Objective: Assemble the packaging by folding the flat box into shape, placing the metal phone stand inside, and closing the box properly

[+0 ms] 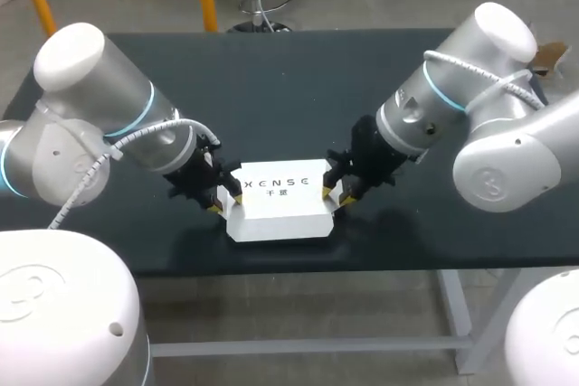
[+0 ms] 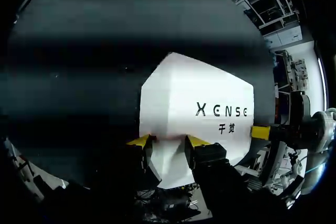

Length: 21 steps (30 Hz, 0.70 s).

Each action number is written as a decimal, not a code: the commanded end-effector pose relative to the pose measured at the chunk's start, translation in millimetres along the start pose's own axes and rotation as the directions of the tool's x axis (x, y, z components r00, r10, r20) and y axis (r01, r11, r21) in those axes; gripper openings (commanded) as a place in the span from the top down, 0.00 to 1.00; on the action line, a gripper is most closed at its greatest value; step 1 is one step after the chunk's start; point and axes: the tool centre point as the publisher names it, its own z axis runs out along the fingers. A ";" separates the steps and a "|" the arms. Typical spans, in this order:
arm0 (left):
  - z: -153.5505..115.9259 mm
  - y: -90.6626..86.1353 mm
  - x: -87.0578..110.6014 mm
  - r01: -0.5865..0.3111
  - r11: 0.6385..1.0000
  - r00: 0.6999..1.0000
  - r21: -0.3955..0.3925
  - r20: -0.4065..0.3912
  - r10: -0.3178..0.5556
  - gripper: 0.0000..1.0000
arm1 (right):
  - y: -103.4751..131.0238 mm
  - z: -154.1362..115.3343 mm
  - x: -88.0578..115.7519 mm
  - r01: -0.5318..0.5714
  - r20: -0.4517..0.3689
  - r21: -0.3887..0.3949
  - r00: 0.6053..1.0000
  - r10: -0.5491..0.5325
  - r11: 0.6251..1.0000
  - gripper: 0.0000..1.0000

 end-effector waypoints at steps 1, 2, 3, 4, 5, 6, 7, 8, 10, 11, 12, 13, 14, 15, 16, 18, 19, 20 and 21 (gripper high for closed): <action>4.5 1.5 -1.3 0.000 1.000 1.000 0.005 0.001 0.000 0.56 | -0.1 1.1 -0.3 0.007 -0.001 0.001 1.000 -0.007 1.000 0.56; 4.2 2.0 -1.7 -0.001 1.000 1.000 0.009 -0.002 0.001 0.56 | -0.9 2.5 -0.2 0.011 -0.001 -0.002 1.000 -0.011 1.000 0.55; 4.2 2.3 -1.9 -0.002 1.000 1.000 0.010 -0.004 0.002 0.56 | -1.3 3.9 -0.1 0.013 0.001 -0.005 1.000 -0.013 1.000 0.55; 4.3 2.4 -2.1 -0.002 1.000 1.000 0.011 -0.005 0.002 0.56 | -1.5 4.6 -0.2 0.014 0.001 -0.006 1.000 -0.014 1.000 0.55; 5.0 2.7 -2.7 -0.003 1.000 1.000 0.011 -0.007 0.004 0.56 | -1.9 6.3 -0.6 0.017 0.000 -0.010 1.000 -0.017 1.000 0.55; 5.6 2.7 -3.3 -0.004 1.000 1.000 0.012 -0.012 0.004 0.56 | -2.2 7.3 -0.8 0.020 -0.002 -0.012 1.000 -0.021 1.000 0.55; 5.9 2.6 -3.7 -0.004 1.000 1.000 0.011 -0.014 0.005 0.56 | -2.3 7.7 -0.9 0.023 -0.004 -0.014 1.000 -0.023 1.000 0.55; 6.5 2.6 -4.5 -0.004 1.000 1.000 0.013 -0.018 0.005 0.56 | -2.7 8.4 -1.2 0.027 -0.010 -0.020 1.000 -0.028 0.999 0.55; 6.9 3.1 -5.7 -0.016 1.000 0.999 0.019 -0.035 0.016 0.55 | -3.5 8.9 -1.4 0.034 -0.014 -0.028 0.999 -0.035 0.999 0.55; 6.8 3.7 -6.2 -0.020 1.000 0.999 0.023 -0.037 0.021 0.54 | -4.1 9.4 -1.2 0.039 -0.015 -0.032 0.999 -0.039 0.999 0.55; 6.8 4.2 -6.5 -0.029 0.999 0.999 0.030 -0.040 0.030 0.53 | -4.4 9.8 -1.1 0.043 -0.017 -0.037 0.999 -0.044 0.998 0.55; 6.9 4.7 -6.6 -0.031 0.999 0.999 0.031 -0.041 0.033 0.52 | -4.7 10.1 -0.9 0.047 -0.018 -0.039 0.999 -0.048 0.998 0.55; 7.2 5.1 -6.7 -0.036 0.999 0.998 0.032 -0.040 0.037 0.52 | -5.0 10.5 -0.6 0.051 -0.020 -0.042 0.998 -0.052 0.998 0.55; 7.6 5.3 -6.7 -0.038 0.999 0.998 0.036 -0.041 0.039 0.52 | -5.1 10.8 -0.6 0.054 -0.023 -0.047 0.998 -0.055 0.997 0.55; 8.0 5.3 -6.7 -0.040 0.998 0.998 0.038 -0.044 0.042 0.52 | -5.0 11.2 -0.5 0.058 -0.030 -0.050 0.998 -0.060 0.997 0.55; 9.1 5.1 -6.8 -0.047 0.998 0.997 0.046 -0.053 0.049 0.53 | -4.8 12.1 -0.7 0.061 -0.042 -0.052 0.997 -0.064 0.997 0.55; 9.4 5.0 -6.9 -0.048 0.998 0.997 0.048 -0.057 0.050 0.53 | -4.7 12.5 -0.8 0.063 -0.044 -0.052 0.997 -0.065 0.997 0.55; 10.1 4.8 -7.0 -0.053 0.997 0.996 0.051 -0.064 0.057 0.52 | -4.6 13.4 -0.6 0.066 -0.049 -0.055 0.996 -0.069 0.996 0.55; 10.5 4.7 -7.0 -0.058 0.997 0.996 0.057 -0.069 0.062 0.52 | -4.6 13.9 -0.5 0.069 -0.055 -0.056 0.996 -0.072 0.996 0.55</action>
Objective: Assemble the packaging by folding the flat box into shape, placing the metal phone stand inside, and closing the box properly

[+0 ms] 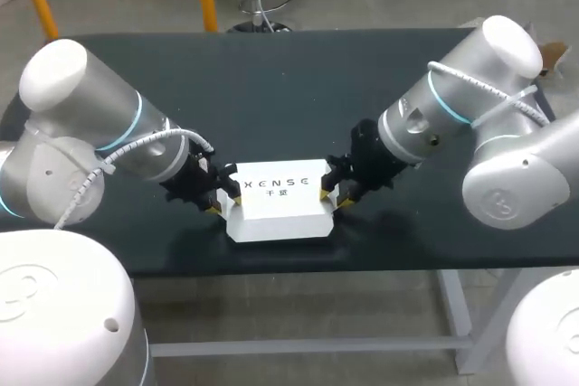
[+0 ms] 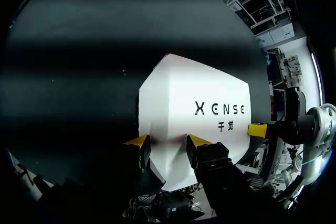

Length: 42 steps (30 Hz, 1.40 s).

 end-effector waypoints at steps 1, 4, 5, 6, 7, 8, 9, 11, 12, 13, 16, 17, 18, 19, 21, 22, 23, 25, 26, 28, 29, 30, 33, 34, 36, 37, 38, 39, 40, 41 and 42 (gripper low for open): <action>8.6 5.2 -4.2 -0.010 1.000 1.000 0.019 -0.021 0.011 0.53 | -3.4 8.6 -2.6 0.007 -0.022 -0.021 1.000 -0.007 1.000 0.55; 9.3 5.0 -3.9 -0.019 0.999 0.999 0.027 -0.042 0.021 0.53 | -3.2 9.5 -2.6 0.011 -0.044 -0.024 0.999 -0.012 1.000 0.55; 9.5 4.9 -3.7 -0.023 0.999 0.998 0.032 -0.054 0.025 0.53 | -3.0 9.7 -2.8 0.012 -0.053 -0.025 0.999 -0.014 1.000 0.55; 9.4 4.9 -3.4 -0.026 0.999 0.998 0.036 -0.058 0.028 0.53 | -2.9 9.8 -2.8 0.015 -0.060 -0.027 0.998 -0.017 1.000 0.55; 9.4 5.1 -2.8 -0.027 0.999 0.998 0.037 -0.060 0.030 0.53 | -2.8 9.9 -2.8 0.015 -0.066 -0.031 0.998 -0.017 0.999 0.55; 9.7 4.9 -2.1 -0.031 0.999 0.997 0.043 -0.070 0.034 0.53 | -2.7 10.1 -2.7 0.018 -0.075 -0.031 0.997 -0.020 0.999 0.55; 9.9 4.8 -1.6 -0.034 0.998 0.996 0.043 -0.076 0.037 0.53 | -2.6 10.1 -2.7 0.021 -0.078 -0.032 0.997 -0.023 0.999 0.55; 10.4 4.7 -0.4 -0.037 0.998 0.995 0.051 -0.089 0.042 0.53 | -2.3 10.4 -2.2 0.024 -0.087 -0.034 0.996 -0.027 0.999 0.56; 10.8 4.6 0.0 -0.043 0.998 0.994 0.051 -0.097 0.048 0.53 | -2.1 10.8 -1.6 0.026 -0.089 -0.034 0.996 -0.029 0.999 0.56; 11.1 4.6 0.4 -0.043 0.998 0.994 0.055 -0.099 0.049 0.53 | -2.1 11.2 -1.2 0.027 -0.092 -0.036 0.995 -0.031 0.999 0.56; 12.0 4.3 1.2 -0.049 0.997 0.992 0.063 -0.116 0.056 0.53 | -1.8 12.0 -0.6 0.032 -0.103 -0.038 0.994 -0.035 0.999 0.56; 12.1 4.3 1.4 -0.050 0.997 0.991 0.064 -0.118 0.057 0.53 | -1.8 12.2 -0.5 0.032 -0.107 -0.039 0.994 -0.036 0.999 0.56; 12.4 4.1 1.9 -0.051 0.997 0.991 0.064 -0.120 0.058 0.53 | -1.7 12.5 -0.5 0.033 -0.110 -0.040 0.993 -0.037 0.999 0.56; 12.5 3.9 2.1 -0.052 0.996 0.990 0.067 -0.126 0.060 0.53 | -1.7 12.8 -0.4 0.033 -0.115 -0.043 0.993 -0.037 0.999 0.56; 12.6 3.4 2.7 -0.053 0.996 0.989 0.069 -0.134 0.062 0.53 | -1.9 13.5 -0.1 0.035 -0.121 -0.046 0.992 -0.040 0.998 0.56; 12.7 3.2 3.0 -0.054 0.996 0.988 0.070 -0.138 0.063 0.54 | -2.1 13.9 0.3 0.035 -0.123 -0.047 0.991 -0.041 0.998 0.55; 12.5 3.0 3.3 -0.054 0.996 0.988 0.070 -0.140 0.064 0.53 | -2.2 14.3 0.8 0.036 -0.125 -0.048 0.991 -0.042 0.998 0.56; 12.7 2.7 3.7 -0.056 0.996 0.986 0.073 -0.153 0.066 0.53 | -2.3 15.0 1.8 0.039 -0.130 -0.050 0.990 -0.045 0.998 0.56; 12.7 2.7 3.9 -0.056 0.996 0.986 0.072 -0.155 0.067 0.53 | -2.4 15.3 2.1 0.039 -0.132 -0.051 0.990 -0.045 0.998 0.56; 13.0 2.8 4.2 -0.058 0.996 0.984 0.068 -0.165 0.069 0.53 | -2.5 15.7 2.6 0.040 -0.137 -0.052 0.989 -0.047 0.998 0.56; 13.0 2.8 4.3 -0.058 0.996 0.984 0.067 -0.166 0.069 0.53 | -2.5 15.8 2.7 0.040 -0.141 -0.052 0.989 -0.047 0.998 0.56; 13.1 2.8 4.4 -0.059 0.996 0.983 0.064 -0.171 0.069 0.53 | -2.5 15.8 2.8 0.040 -0.142 -0.052 0.989 -0.047 0.998 0.56; 12.9 3.2 5.0 -0.077 0.996 0.977 0.051 -0.194 0.085 0.53 | -3.2 15.6 4.2 0.042 -0.148 -0.056 0.988 -0.050 0.998 0.56; 12.0 3.4 4.9 -0.085 0.995 0.974 0.048 -0.205 0.093 0.53 | -3.4 15.2 4.8 0.045 -0.151 -0.058 0.987 -0.053 0.997 0.56; 10.9 3.6 5.0 -0.105 0.994 0.969 0.037 -0.223 0.110 0.53 | -3.8 14.8 5.6 0.048 -0.155 -0.060 0.986 -0.056 0.997 0.56; 10.5 3.6 5.2 -0.113 0.993 0.965 0.031 -0.233 0.117 0.53 | -3.9 14.8 6.0 0.049 -0.156 -0.061 0.986 -0.058 0.997 0.56; 10.3 3.4 5.2 -0.117 0.993 0.964 0.026 -0.237 0.119 0.53 | -3.9 14.8 6.2 0.050 -0.157 -0.061 0.986 -0.059 0.997 0.56; 10.4 3.0 5.5 -0.129 0.992 0.959 0.015 -0.251 0.129 0.53 | -3.9 14.9 6.3 0.051 -0.160 -0.061 0.985 -0.060 0.997 0.56; 10.5 2.9 5.6 -0.132 0.991 0.958 0.011 -0.257 0.131 0.53 | -3.9 15.0 6.4 0.051 -0.163 -0.061 0.985 -0.060 0.997 0.56; 10.7 2.9 5.7 -0.137 0.991 0.955 0.008 -0.265 0.134 0.53 | -3.8 15.0 6.5 0.050 -0.166 -0.061 0.984 -0.060 0.997 0.57; 10.6 2.6 5.6 -0.148 0.989 0.950 -0.001 -0.279 0.142 0.53 | -3.7 15.3 6.8 0.051 -0.168 -0.061 0.984 -0.060 0.997 0.57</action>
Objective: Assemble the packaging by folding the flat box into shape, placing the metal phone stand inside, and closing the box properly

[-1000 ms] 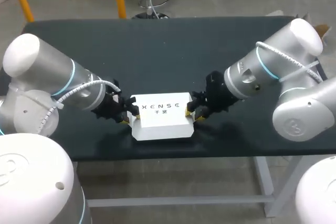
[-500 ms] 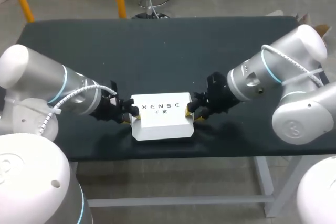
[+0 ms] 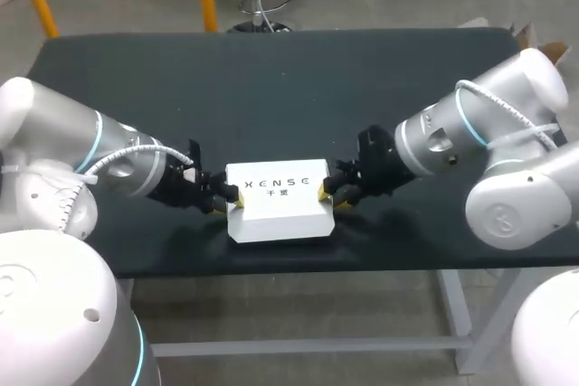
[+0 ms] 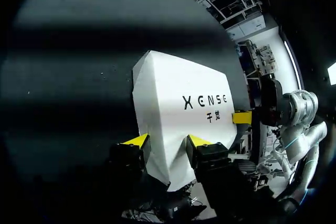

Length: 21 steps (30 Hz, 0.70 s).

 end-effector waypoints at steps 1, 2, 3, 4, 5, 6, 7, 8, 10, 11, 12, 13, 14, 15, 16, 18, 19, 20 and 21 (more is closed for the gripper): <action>5.7 -1.5 -2.0 -0.015 0.999 0.999 -0.028 -0.049 0.014 0.53 | -3.7 11.1 1.7 0.001 -0.008 -0.014 1.000 -0.001 1.000 0.57; 5.8 -1.6 -2.0 -0.019 0.999 0.998 -0.033 -0.054 0.017 0.53 | -3.5 11.6 1.8 0.001 -0.010 -0.013 1.000 -0.001 1.000 0.57; 5.9 -1.8 -2.1 -0.022 0.999 0.998 -0.039 -0.060 0.019 0.53 | -3.4 12.0 1.9 0.001 -0.011 -0.013 1.000 -0.001 1.000 0.57; 5.8 -2.2 -2.2 -0.022 0.999 0.998 -0.040 -0.060 0.019 0.52 | -3.3 12.3 2.1 0.001 -0.012 -0.012 1.000 -0.001 1.000 0.57; 5.9 -2.5 -2.1 -0.022 0.999 0.998 -0.044 -0.062 0.020 0.52 | -3.3 12.6 2.5 0.001 -0.014 -0.011 1.000 -0.001 1.000 0.57; 6.1 -2.9 -2.0 -0.026 0.998 0.997 -0.051 -0.068 0.022 0.53 | -3.3 13.0 3.0 0.002 -0.015 -0.010 1.000 -0.002 1.000 0.57; 6.2 -3.0 -1.9 -0.026 0.998 0.997 -0.051 -0.069 0.023 0.53 | -3.5 13.3 3.6 0.003 -0.016 -0.010 1.000 -0.003 1.000 0.57; 6.3 -3.2 -1.7 -0.027 0.998 0.997 -0.052 -0.070 0.024 0.53 | -3.6 13.6 4.2 0.004 -0.017 -0.010 1.000 -0.004 1.000 0.57; 6.4 -3.5 -1.3 -0.034 0.998 0.996 -0.060 -0.081 0.029 0.53 | -3.7 13.8 4.6 0.006 -0.019 -0.010 1.000 -0.007 1.000 0.58; 6.4 -3.6 -1.2 -0.034 0.998 0.996 -0.060 -0.081 0.029 0.53 | -3.8 13.8 4.7 0.007 -0.020 -0.010 1.000 -0.007 1.000 0.58; 6.4 -3.6 -1.2 -0.034 0.998 0.996 -0.060 -0.081 0.029 0.54 | -3.9 13.6 4.8 0.007 -0.024 -0.011 1.000 -0.007 1.000 0.59; 6.4 -3.6 -1.2 -0.034 0.998 0.996 -0.060 -0.081 0.029 0.55 | -4.2 12.9 4.8 0.006 -0.027 -0.012 1.000 -0.007 1.000 0.59; 6.4 -3.6 -1.2 -0.034 0.998 0.996 -0.060 -0.081 0.029 0.56 | -4.2 12.9 4.8 0.006 -0.027 -0.012 1.000 -0.007 1.000 0.60; 6.4 -3.6 -1.2 -0.034 0.998 0.996 -0.060 -0.081 0.029 0.57 | -4.2 12.9 4.8 0.006 -0.027 -0.012 1.000 -0.007 1.000 0.61; 6.4 -3.6 -1.2 -0.034 0.998 0.996 -0.060 -0.081 0.029 0.57 | -4.2 12.9 4.8 0.006 -0.027 -0.012 1.000 -0.007 1.000 0.61; 6.4 -3.6 -1.2 -0.034 0.998 0.996 -0.060 -0.081 0.029 0.59 | -4.2 12.9 4.8 0.006 -0.027 -0.012 1.000 -0.007 1.000 0.62; 6.4 -3.6 -1.2 -0.034 0.998 0.996 -0.060 -0.081 0.029 0.60 | -4.2 12.9 4.8 0.006 -0.027 -0.012 1.000 -0.007 1.000 0.62; 6.4 -3.6 -1.2 -0.034 0.998 0.996 -0.060 -0.081 0.029 0.60 | -4.2 12.9 4.8 0.006 -0.027 -0.012 1.000 -0.007 1.000 0.62; 6.4 -3.6 -1.2 -0.034 0.998 0.996 -0.060 -0.081 0.029 0.59 | -4.2 12.9 4.8 0.006 -0.027 -0.012 1.000 -0.007 1.000 0.62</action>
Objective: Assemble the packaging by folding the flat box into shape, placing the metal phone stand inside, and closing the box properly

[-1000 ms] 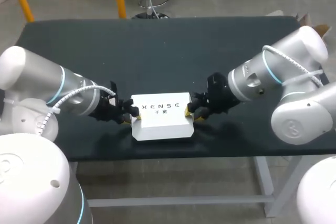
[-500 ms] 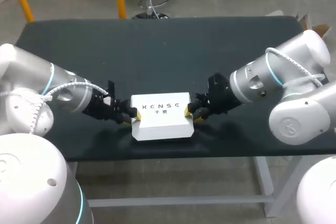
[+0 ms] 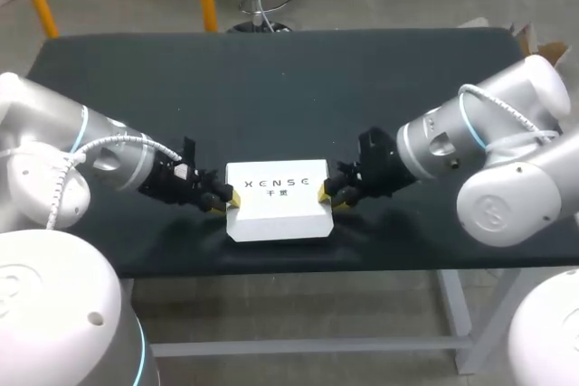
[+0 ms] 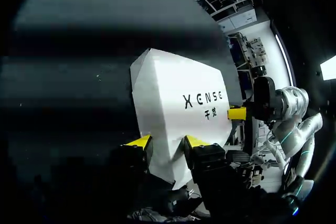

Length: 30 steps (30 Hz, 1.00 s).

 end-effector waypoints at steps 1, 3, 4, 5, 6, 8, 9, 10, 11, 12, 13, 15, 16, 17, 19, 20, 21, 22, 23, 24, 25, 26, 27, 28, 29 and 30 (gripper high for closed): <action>7.8 -1.0 2.7 0.000 1.000 1.000 -0.001 0.003 0.000 0.57 | -2.3 10.5 3.4 0.001 0.002 -0.006 1.000 -0.001 1.000 0.62; 7.8 -1.0 2.7 0.000 1.000 1.000 -0.001 0.003 0.000 0.56 | -2.3 10.5 3.4 0.001 0.002 -0.006 1.000 -0.001 1.000 0.63; 7.8 -1.0 2.7 0.000 1.000 1.000 -0.001 0.003 0.000 0.56 | -2.3 10.5 3.4 0.001 0.002 -0.006 1.000 -0.001 1.000 0.62; 7.8 -1.0 2.7 0.000 1.000 1.000 -0.001 0.003 0.000 0.56 | -2.3 10.5 3.4 0.001 0.002 -0.006 1.000 -0.001 1.000 0.62; 7.8 -1.0 2.7 0.000 1.000 1.000 -0.001 0.003 0.000 0.56 | -2.3 10.5 3.4 0.001 0.002 -0.006 1.000 -0.001 1.000 0.62; 7.8 -1.0 2.7 0.000 1.000 1.000 -0.001 0.003 0.000 0.55 | -2.3 10.5 3.4 0.001 0.002 -0.006 1.000 -0.001 1.000 0.62; 7.8 -1.0 2.7 0.000 1.000 1.000 -0.001 0.003 0.000 0.55 | -2.3 10.5 3.4 0.001 0.002 -0.006 1.000 -0.001 1.000 0.62; 7.8 -1.0 2.7 0.000 1.000 1.000 -0.001 0.003 0.000 0.56 | -2.3 10.5 3.4 0.001 0.002 -0.006 1.000 -0.001 1.000 0.62; 7.8 -1.0 2.7 0.000 1.000 1.000 -0.001 0.003 0.000 0.56 | -2.3 10.5 3.4 0.001 0.002 -0.006 1.000 -0.001 1.000 0.62; 7.8 -1.0 2.7 0.000 1.000 1.000 -0.001 0.003 0.000 0.55 | -2.3 10.5 3.4 0.001 0.002 -0.006 1.000 -0.001 1.000 0.62; 7.8 -1.0 2.7 0.000 1.000 1.000 -0.001 0.003 0.000 0.55 | -2.3 10.5 3.4 0.001 0.002 -0.006 1.000 -0.001 1.000 0.62; 7.8 -1.0 2.7 0.000 1.000 1.000 -0.001 0.003 0.000 0.55 | -2.3 10.5 3.4 0.001 0.002 -0.006 1.000 -0.001 1.000 0.62; 7.8 -1.0 2.7 0.000 1.000 1.000 -0.001 0.003 0.000 0.56 | -2.3 10.5 3.4 0.001 0.002 -0.006 1.000 -0.001 1.000 0.62; 7.9 -1.4 2.4 -0.005 1.000 1.000 -0.007 0.000 0.005 0.58 | -2.3 10.5 3.4 0.001 0.002 -0.006 1.000 -0.001 1.000 0.62; 8.0 -1.7 2.1 -0.008 1.000 1.000 -0.013 -0.004 0.008 0.60 | -2.1 10.8 3.2 0.001 0.002 -0.007 1.000 -0.001 1.000 0.61; 8.2 -1.9 2.0 -0.014 1.000 1.000 -0.025 -0.011 0.014 0.61 | -2.0 11.0 3.1 0.000 0.003 -0.007 1.000 0.000 1.000 0.61; 7.8 -2.2 1.7 -0.014 1.000 1.000 -0.028 -0.014 0.014 0.61 | -1.8 11.1 3.0 0.000 0.002 -0.007 1.000 0.000 1.000 0.60; 7.7 -2.2 1.6 -0.013 0.999 1.000 -0.030 -0.015 0.013 0.62 | -1.7 11.1 2.9 0.001 0.001 -0.006 1.000 -0.001 1.000 0.60; 7.9 -2.6 1.7 -0.020 0.999 1.000 -0.048 -0.023 0.019 0.61 | -1.5 11.1 2.8 0.002 0.001 -0.006 1.000 -0.002 1.000 0.60; 7.8 -2.9 1.8 -0.022 0.998 0.999 -0.052 -0.028 0.020 0.61 | -1.4 11.1 2.7 0.003 0.000 -0.004 1.000 -0.003 1.000 0.60; 7.6 -3.1 1.9 -0.023 0.998 0.999 -0.057 -0.028 0.021 0.60 | -1.1 11.1 2.7 0.005 -0.002 -0.002 1.000 -0.005 1.000 0.60; 7.9 -3.4 2.3 -0.028 0.997 0.999 -0.071 -0.035 0.025 0.59 | -0.9 11.2 2.6 0.007 -0.005 0.002 1.000 -0.007 1.000 0.59; 8.0 -3.8 2.6 -0.029 0.997 0.999 -0.076 -0.040 0.026 0.58 | -0.7 11.3 2.6 0.008 -0.007 0.004 1.000 -0.008 1.000 0.59; 8.0 -3.9 2.7 -0.029 0.996 0.999 -0.078 -0.041 0.026 0.57 | -0.6 11.4 2.6 0.010 -0.010 0.006 1.000 -0.010 1.000 0.59; 8.3 -4.3 2.9 -0.033 0.995 0.998 -0.090 -0.050 0.029 0.57 | -0.3 11.6 2.7 0.012 -0.011 0.008 1.000 -0.012 1.000 0.58; 8.3 -4.7 3.0 -0.037 0.995 0.998 -0.098 -0.057 0.031 0.56 | -0.2 11.9 2.8 0.013 -0.013 0.010 1.000 -0.013 1.000 0.58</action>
